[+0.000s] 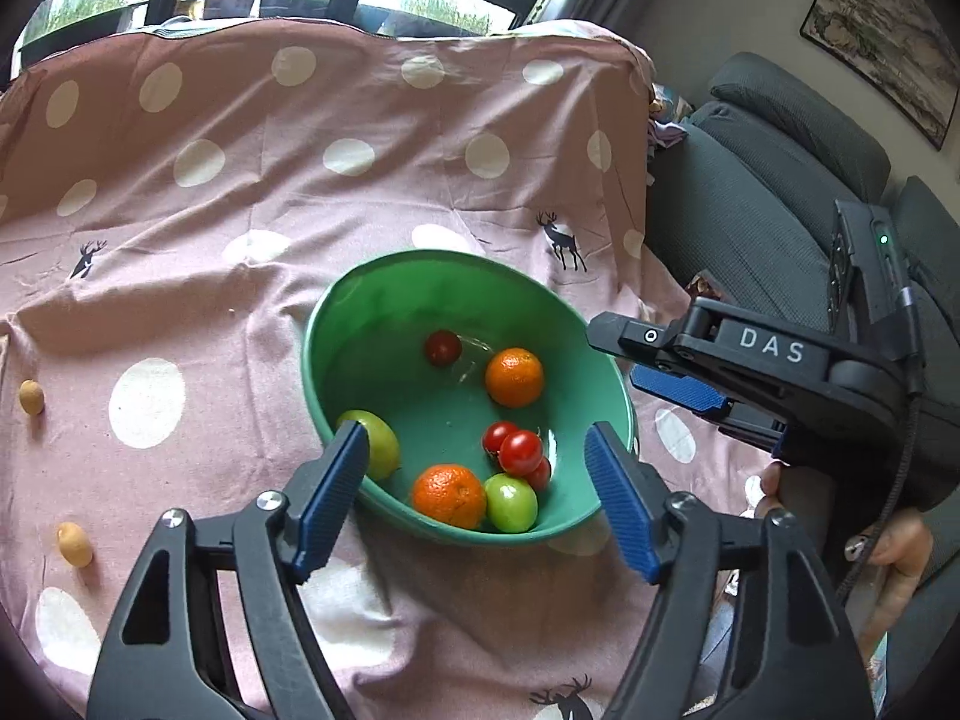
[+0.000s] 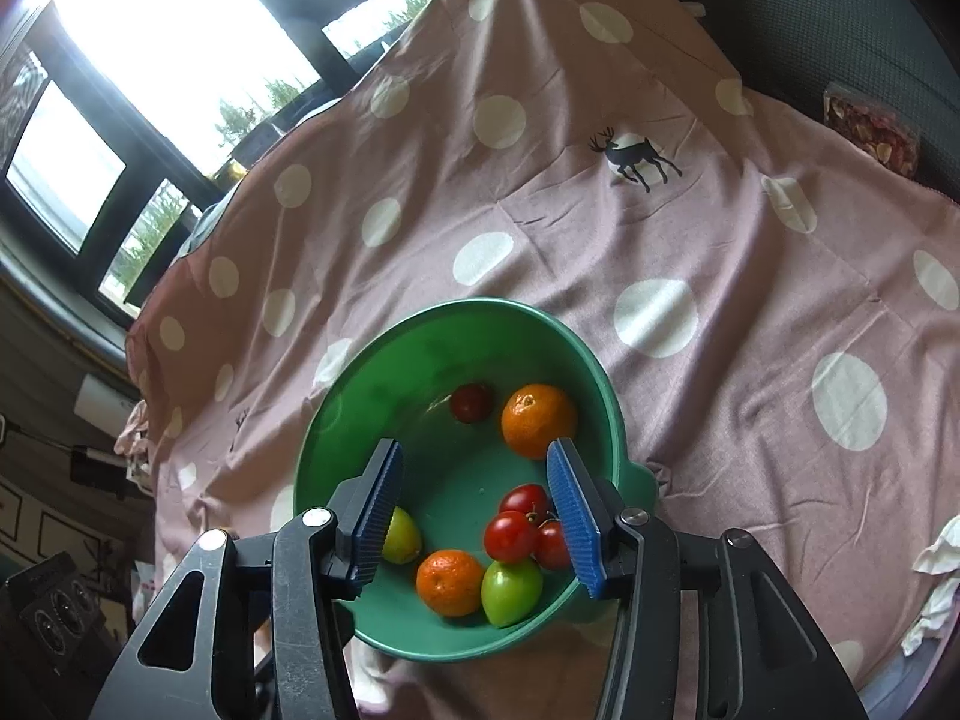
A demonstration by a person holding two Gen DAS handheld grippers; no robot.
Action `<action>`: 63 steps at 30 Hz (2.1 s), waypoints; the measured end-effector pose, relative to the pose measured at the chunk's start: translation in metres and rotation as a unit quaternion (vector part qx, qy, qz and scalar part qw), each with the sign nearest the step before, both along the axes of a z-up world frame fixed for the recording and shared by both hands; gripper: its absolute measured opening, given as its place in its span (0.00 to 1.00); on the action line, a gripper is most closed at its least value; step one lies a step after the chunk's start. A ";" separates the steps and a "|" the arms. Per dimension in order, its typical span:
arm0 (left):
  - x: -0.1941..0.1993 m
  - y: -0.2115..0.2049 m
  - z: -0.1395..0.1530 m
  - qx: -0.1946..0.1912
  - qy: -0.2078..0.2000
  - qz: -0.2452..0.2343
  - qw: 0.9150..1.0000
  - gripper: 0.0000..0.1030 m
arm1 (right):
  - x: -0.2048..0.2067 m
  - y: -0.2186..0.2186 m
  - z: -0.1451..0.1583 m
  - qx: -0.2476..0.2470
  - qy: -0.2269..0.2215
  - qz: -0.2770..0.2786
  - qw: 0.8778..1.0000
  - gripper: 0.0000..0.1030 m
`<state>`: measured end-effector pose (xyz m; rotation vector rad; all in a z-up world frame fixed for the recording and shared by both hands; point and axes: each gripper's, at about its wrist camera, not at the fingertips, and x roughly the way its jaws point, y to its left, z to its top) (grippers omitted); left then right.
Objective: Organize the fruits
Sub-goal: 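Open both grippers to drop the cherry tomatoes into the bowl, then move both tools to the two small tan round fruits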
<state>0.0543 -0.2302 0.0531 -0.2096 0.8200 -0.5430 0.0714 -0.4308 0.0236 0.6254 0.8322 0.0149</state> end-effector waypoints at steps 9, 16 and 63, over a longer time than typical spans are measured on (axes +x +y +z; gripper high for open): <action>-0.021 0.071 0.024 0.001 -0.027 0.076 0.997 0.89 | -0.006 0.020 0.020 -0.037 -0.022 -0.004 0.999 0.70; -0.030 0.131 0.024 0.016 -0.028 0.126 0.991 0.89 | -0.007 0.048 0.032 -0.083 -0.035 0.006 0.996 0.76; 0.009 0.200 -0.096 0.012 0.139 0.165 0.976 0.25 | 0.012 0.203 -0.003 -0.115 -0.040 0.199 0.972 0.80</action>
